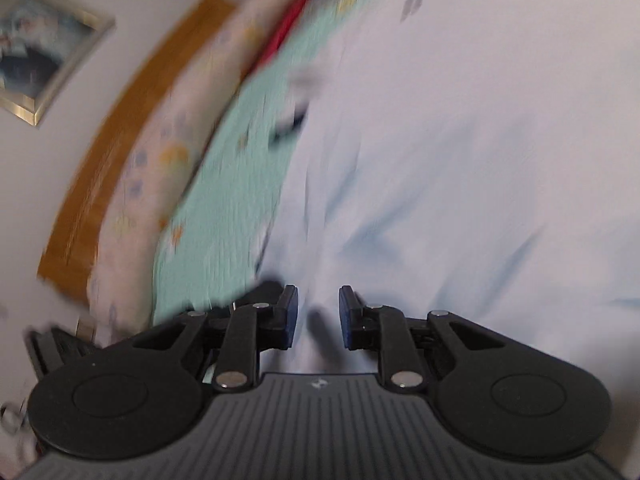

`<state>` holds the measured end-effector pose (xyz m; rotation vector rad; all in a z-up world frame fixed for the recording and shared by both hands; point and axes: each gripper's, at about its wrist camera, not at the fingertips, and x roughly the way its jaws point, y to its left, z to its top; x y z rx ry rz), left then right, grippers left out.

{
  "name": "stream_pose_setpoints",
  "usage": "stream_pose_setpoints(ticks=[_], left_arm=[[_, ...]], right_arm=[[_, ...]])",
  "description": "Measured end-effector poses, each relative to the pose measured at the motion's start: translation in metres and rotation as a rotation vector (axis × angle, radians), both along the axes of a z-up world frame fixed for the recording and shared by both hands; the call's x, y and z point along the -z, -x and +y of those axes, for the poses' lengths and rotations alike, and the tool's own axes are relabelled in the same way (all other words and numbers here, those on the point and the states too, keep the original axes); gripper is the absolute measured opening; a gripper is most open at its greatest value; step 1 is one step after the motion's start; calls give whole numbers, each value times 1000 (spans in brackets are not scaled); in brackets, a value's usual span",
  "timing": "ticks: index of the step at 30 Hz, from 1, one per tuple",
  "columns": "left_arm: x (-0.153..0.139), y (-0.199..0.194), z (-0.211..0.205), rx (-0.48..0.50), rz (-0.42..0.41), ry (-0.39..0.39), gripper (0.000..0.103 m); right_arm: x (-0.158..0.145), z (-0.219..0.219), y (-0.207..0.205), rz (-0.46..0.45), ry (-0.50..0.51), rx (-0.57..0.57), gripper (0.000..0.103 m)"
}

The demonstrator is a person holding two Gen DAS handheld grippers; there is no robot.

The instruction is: Fold clothes

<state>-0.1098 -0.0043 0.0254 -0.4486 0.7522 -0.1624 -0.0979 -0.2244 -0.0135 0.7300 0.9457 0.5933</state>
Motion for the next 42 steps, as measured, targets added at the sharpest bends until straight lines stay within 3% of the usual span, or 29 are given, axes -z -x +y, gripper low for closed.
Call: stream_pose_setpoints(ticks=[1, 5, 7, 8, 10, 13, 15, 18, 20, 23, 32, 35, 37, 38, 42], left_arm=[[0, 0, 0, 8, -3, -26, 40], [-1, 6, 13, 7, 4, 6, 35], [-12, 19, 23, -8, -53, 27, 38], [-15, 24, 28, -25, -71, 20, 43], [-22, 33, 39, -59, -107, 4, 55], [-16, 29, 57, -79, -50, 12, 57], [-9, 24, 67, -51, -10, 61, 57], [-2, 20, 75, -5, 36, 91, 57], [0, 19, 82, 8, 49, 137, 58], [9, 15, 96, 55, 89, 277, 60], [27, -16, 107, 216, 180, 507, 60], [33, -25, 104, 266, 206, 550, 53], [31, -22, 101, 254, 201, 503, 33], [29, -20, 100, 247, 198, 478, 5], [21, -10, 101, 206, 173, 386, 2]], right_arm=[[-3, -2, 2, -19, 76, 0, 0], [-25, -64, 30, -55, 266, 284, 0], [-38, -93, 51, -72, 342, 424, 0], [-41, -101, 61, -82, 321, 430, 11], [-44, -112, 82, -87, 259, 412, 28], [-40, -112, 114, -85, 192, 354, 29], [-37, -100, 127, -84, 150, 312, 31], [-36, -78, 144, -92, 95, 226, 40], [-41, -54, 151, -140, 140, 128, 41], [-48, -21, 155, -189, 224, 32, 41], [-35, -14, 146, -124, 207, 47, 41], [-33, -12, 146, -120, 219, 49, 41], [-33, -9, 147, -123, 233, 51, 42], [-34, -7, 148, -123, 239, 51, 43], [-37, 2, 150, -128, 299, 18, 44]])
